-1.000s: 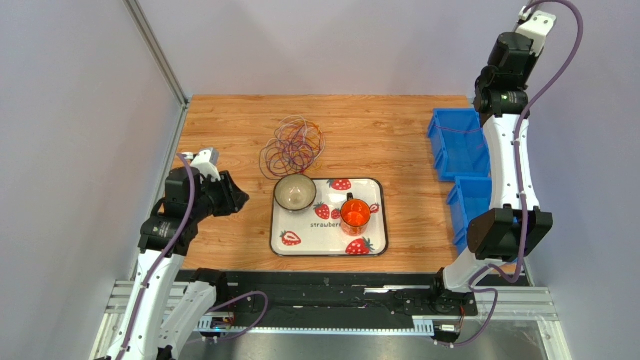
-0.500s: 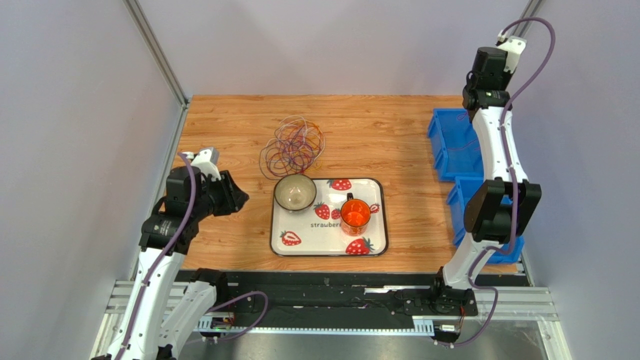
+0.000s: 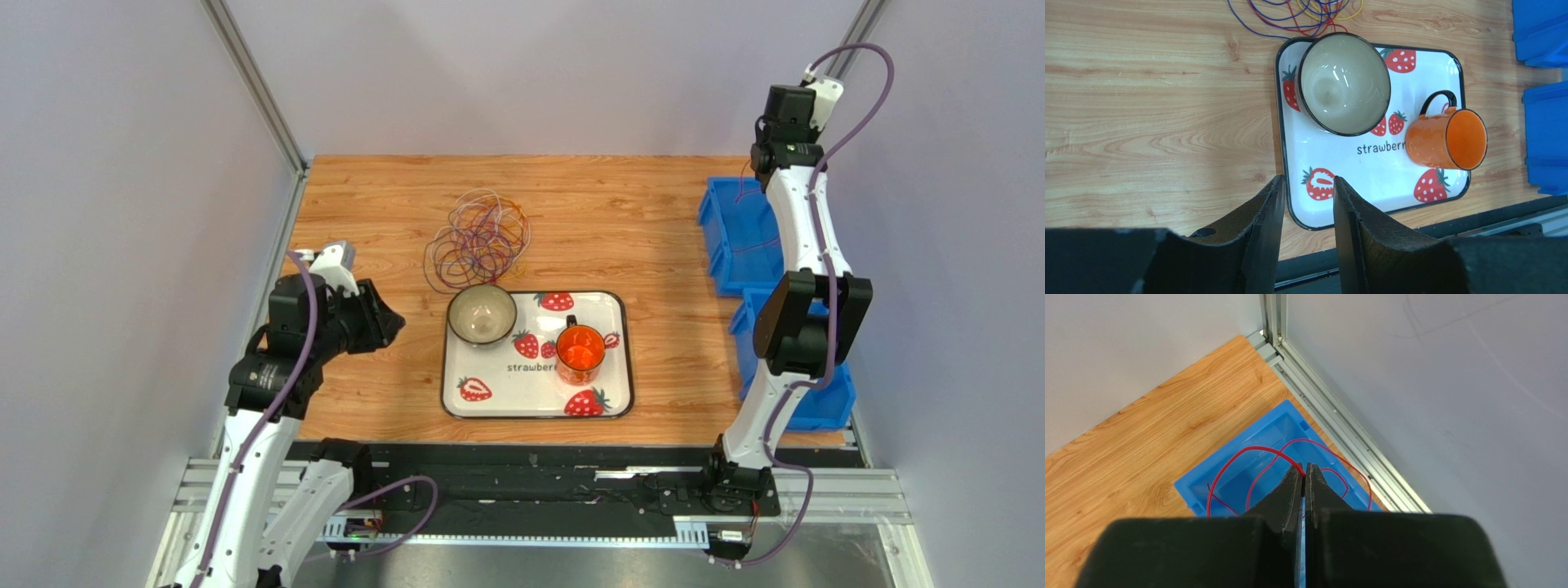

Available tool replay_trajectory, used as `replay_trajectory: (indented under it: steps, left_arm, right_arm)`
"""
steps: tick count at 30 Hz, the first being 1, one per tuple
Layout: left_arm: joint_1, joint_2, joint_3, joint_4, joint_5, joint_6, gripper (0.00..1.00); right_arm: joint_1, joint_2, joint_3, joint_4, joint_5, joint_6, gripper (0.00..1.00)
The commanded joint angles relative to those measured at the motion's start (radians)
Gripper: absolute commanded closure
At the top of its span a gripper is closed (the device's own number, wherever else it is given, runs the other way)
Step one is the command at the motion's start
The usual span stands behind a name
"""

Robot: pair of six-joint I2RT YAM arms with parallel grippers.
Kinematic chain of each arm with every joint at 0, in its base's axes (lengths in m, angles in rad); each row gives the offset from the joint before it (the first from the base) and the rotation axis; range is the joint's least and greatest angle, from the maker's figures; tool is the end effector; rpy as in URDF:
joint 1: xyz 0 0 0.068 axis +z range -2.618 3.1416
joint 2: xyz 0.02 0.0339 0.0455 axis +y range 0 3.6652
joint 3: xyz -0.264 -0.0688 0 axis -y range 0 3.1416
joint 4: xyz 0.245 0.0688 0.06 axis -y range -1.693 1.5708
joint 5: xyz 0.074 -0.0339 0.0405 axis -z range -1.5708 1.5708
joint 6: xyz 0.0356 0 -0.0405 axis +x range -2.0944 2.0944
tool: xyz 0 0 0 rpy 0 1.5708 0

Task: Untangle the cables
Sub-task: Place the cable in the bin.

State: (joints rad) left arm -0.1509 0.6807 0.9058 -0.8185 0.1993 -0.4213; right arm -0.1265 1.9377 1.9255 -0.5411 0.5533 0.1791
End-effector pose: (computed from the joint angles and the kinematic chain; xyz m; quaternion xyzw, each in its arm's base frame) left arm 0.1280 -0.0266 0.3319 -0.0721 0.8768 -0.2161 0.4234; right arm 0.4432 -0.0752 0.3621 0.2594 0.8101 -0.2261 0.4747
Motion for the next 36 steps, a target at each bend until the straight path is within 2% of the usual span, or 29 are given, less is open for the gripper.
replay_trajectory:
  steps: [1, 4, 5, 6, 8, 9, 12, 15, 25, 31, 36]
  left_arm:
    - [-0.003, -0.015, 0.001, 0.019, -0.012, -0.007, 0.57]
    - [-0.003, -0.021, 0.001, 0.019, -0.014, -0.007, 0.57]
    - [-0.003, -0.021, 0.001, 0.019, -0.014, -0.007, 0.57]
    - [-0.003, -0.026, 0.001, 0.019, -0.015, -0.007, 0.57]
    - [-0.003, -0.027, 0.001, 0.019, -0.017, -0.007, 0.57]
    - [-0.003, -0.029, 0.001, 0.019, -0.015, -0.007, 0.57]
    - [-0.003, -0.029, 0.001, 0.019, -0.015, -0.007, 0.57]
    - [-0.003, -0.03, 0.001, 0.019, -0.02, -0.008, 0.57]
    - [-0.003, -0.032, 0.001, 0.018, -0.023, -0.008, 0.57]
    - [-0.003, -0.027, 0.001, 0.019, -0.024, -0.01, 0.57]
    - [-0.003, -0.003, 0.001, 0.015, -0.035, -0.011, 0.57]
  right_arm:
    - [-0.039, 0.023, 0.023, -0.034, -0.091, 0.109, 1.0]
    - [-0.051, 0.024, 0.009, -0.033, -0.153, 0.117, 1.0]
    - [-0.058, 0.038, 0.035, -0.049, -0.177, 0.118, 0.93]
    - [-0.061, 0.046, 0.055, -0.097, -0.188, 0.123, 0.76]
    - [-0.07, 0.063, 0.105, -0.134, -0.213, 0.138, 0.67]
    - [-0.073, 0.063, 0.113, -0.152, -0.22, 0.141, 0.58]
    - [-0.074, 0.046, 0.118, -0.158, -0.23, 0.146, 0.46]
    - [-0.076, 0.037, 0.119, -0.163, -0.227, 0.145, 0.4]
    - [-0.079, 0.015, 0.116, -0.183, -0.254, 0.146, 0.4]
    - [-0.078, -0.011, 0.122, -0.217, -0.355, 0.145, 0.4]
    - [-0.073, -0.06, 0.161, -0.31, -0.443, 0.195, 0.4]
